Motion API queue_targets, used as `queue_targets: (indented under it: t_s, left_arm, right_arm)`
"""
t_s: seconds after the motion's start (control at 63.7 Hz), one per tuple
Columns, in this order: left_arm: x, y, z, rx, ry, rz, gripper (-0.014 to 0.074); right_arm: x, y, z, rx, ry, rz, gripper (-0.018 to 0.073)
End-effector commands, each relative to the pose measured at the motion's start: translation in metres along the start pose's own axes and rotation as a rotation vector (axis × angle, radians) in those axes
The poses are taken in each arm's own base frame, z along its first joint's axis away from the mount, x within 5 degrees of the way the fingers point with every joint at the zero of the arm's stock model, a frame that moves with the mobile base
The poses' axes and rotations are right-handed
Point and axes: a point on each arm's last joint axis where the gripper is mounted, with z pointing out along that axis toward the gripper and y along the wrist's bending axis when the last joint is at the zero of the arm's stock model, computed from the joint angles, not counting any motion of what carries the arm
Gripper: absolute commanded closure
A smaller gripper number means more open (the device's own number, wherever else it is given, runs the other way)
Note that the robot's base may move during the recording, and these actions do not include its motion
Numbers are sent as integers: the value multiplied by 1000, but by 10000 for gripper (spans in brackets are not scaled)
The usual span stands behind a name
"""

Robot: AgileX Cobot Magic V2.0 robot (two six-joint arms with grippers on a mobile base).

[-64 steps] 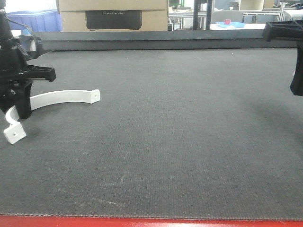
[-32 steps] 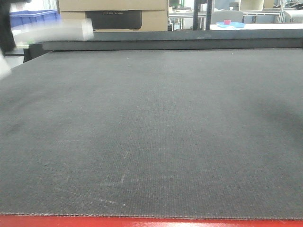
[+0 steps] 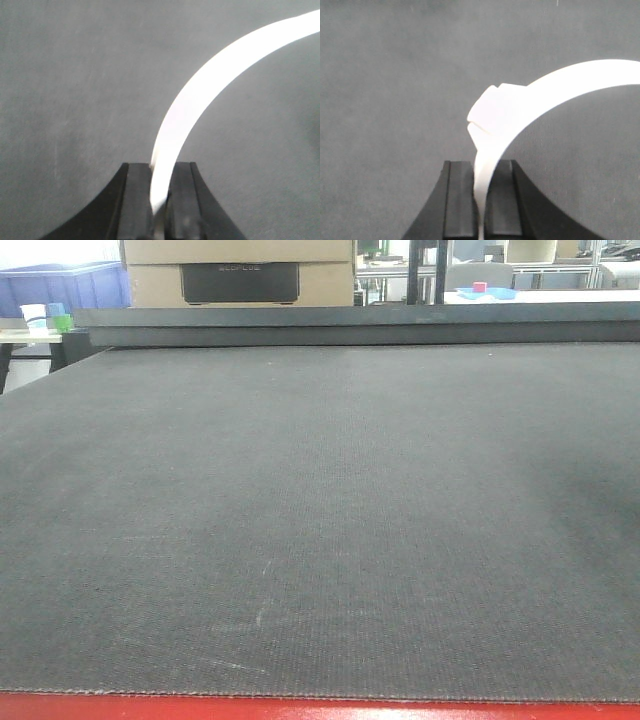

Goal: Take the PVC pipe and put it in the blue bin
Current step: 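Lift both white clamp pieces off the table, then turn the base away from the table holding both pieces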

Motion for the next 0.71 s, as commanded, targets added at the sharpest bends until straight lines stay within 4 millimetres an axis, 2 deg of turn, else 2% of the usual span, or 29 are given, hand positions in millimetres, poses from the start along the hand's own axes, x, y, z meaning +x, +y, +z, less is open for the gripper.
queue_targets:
  t_s: [0.0, 0.157, 0.282, 0.455, 0.69]
  left_arm:
    - [12, -2, -15, 32, -132, -3, 707]
    - [43, 2, -38, 53, -327, -5, 707]
    - [64, 6, -52, 56, -500, 22, 707]
    - [68, 6, -77, 70, -639, 26, 707]
    - [70, 8, -91, 19, -687, 138, 707]
  right_arm:
    - [7, -1, -17, -5, -131, -17, 727]
    - [34, -5, -35, -12, -254, -17, 727]
    - [43, -5, -56, -20, -322, -19, 727]
    - [37, -4, -81, -36, -488, -22, 727]
    - [38, -3, -96, -44, -554, -23, 727]
